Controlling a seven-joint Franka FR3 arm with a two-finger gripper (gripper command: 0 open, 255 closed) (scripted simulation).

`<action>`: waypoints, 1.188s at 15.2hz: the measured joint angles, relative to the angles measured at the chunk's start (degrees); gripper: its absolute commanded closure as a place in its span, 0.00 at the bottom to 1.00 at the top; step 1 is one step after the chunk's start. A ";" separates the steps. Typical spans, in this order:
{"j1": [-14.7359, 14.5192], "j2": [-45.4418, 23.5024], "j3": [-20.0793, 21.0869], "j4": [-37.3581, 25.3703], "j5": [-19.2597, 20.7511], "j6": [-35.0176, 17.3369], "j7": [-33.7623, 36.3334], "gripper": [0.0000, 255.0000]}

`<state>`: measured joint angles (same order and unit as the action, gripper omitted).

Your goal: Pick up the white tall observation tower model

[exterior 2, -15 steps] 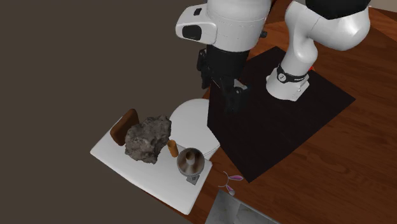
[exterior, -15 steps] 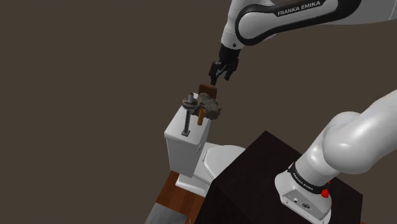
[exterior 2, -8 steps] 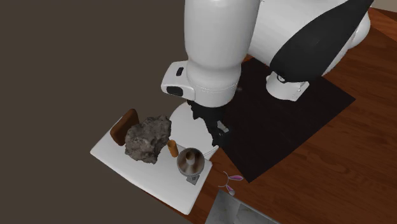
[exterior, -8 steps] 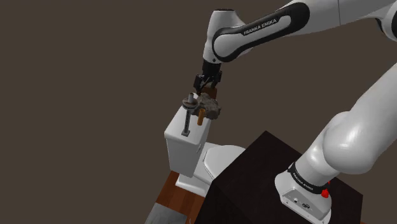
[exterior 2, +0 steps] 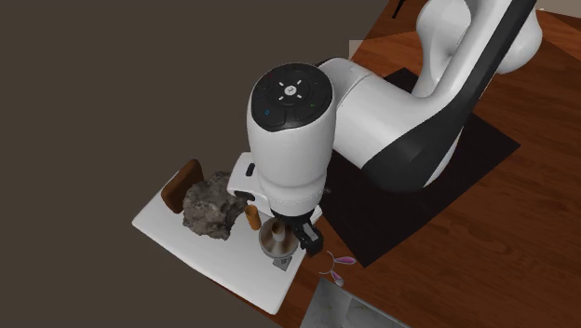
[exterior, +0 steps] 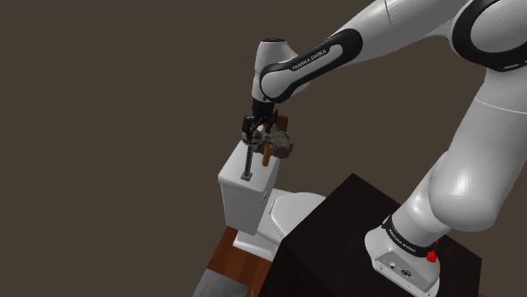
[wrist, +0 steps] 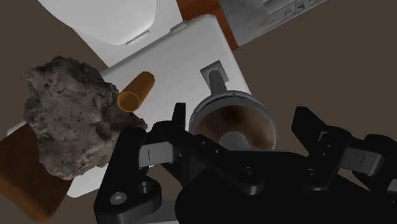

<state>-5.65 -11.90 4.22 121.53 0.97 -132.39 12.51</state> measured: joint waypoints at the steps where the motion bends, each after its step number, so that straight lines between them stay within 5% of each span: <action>1: -0.03 -0.70 -0.01 -0.04 0.07 -0.64 0.07 0.00; 5: -0.10 -2.55 -0.07 0.68 0.27 -3.21 0.23 0.00; 6: -0.05 -2.76 -0.11 0.79 0.29 -3.51 0.16 1.00; 18: -0.09 -2.32 -0.06 0.56 0.25 -2.90 0.21 1.00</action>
<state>-5.74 -14.22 4.17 122.08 1.21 -135.30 12.72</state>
